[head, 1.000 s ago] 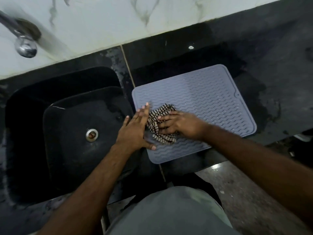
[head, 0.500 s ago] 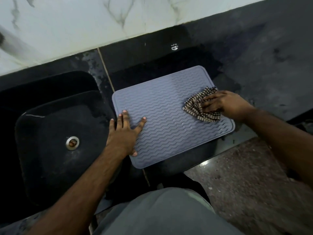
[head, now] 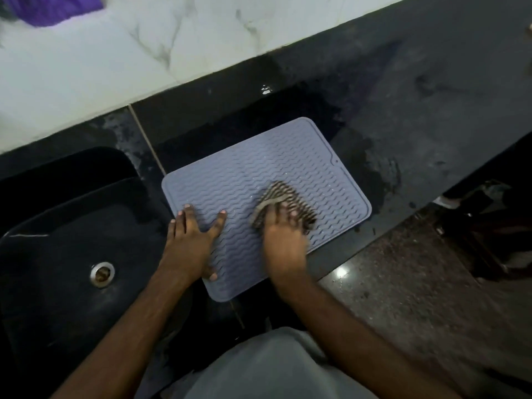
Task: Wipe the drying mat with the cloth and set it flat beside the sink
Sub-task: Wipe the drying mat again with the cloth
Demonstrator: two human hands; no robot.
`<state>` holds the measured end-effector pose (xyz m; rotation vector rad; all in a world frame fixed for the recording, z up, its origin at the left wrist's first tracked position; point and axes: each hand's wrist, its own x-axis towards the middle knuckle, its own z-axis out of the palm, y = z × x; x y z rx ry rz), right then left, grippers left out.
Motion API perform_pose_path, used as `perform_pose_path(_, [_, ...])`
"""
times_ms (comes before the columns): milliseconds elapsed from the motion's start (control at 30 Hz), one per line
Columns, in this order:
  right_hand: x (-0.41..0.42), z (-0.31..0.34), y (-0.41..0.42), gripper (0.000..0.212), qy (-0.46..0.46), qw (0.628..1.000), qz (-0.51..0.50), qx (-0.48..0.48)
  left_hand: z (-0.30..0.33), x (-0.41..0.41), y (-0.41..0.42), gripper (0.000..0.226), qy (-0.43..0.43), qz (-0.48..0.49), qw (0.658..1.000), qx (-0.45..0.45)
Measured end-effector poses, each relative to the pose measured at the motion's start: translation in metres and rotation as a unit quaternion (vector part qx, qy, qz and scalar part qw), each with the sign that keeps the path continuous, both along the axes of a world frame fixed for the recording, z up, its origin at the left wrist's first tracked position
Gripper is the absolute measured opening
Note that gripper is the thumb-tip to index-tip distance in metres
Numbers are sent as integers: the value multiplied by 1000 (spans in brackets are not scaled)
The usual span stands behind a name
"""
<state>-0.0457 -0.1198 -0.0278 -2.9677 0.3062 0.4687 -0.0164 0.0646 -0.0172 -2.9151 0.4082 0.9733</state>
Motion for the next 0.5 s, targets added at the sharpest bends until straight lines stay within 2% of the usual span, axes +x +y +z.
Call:
perform_pose_path(100, [-18, 9, 38, 54, 3, 994, 82, 65, 1, 1, -2, 140, -7, -2, 1000, 11])
perform_pose_path(167, [-21, 22, 29, 58, -4, 984, 112, 138, 2, -1, -1, 134, -15, -3, 1000, 12])
perform_pose_path(267, [-9, 46, -14, 54, -35, 959, 25, 280, 5, -3, -4, 134, -21, -12, 999, 29])
perform_pose_path(300, [-4, 54, -32, 51, -56, 952, -17, 300, 7, -3, -6, 135, -22, -18, 999, 36])
perform_pose_path(433, [14, 67, -107, 47, -189, 946, -127, 230, 14, 0, -19, 138, -13, -25, 997, 67])
perform_pose_path(500, [21, 57, -133, 55, -194, 957, -156, 149, 16, 1, -24, 139, -5, -22, 997, 73])
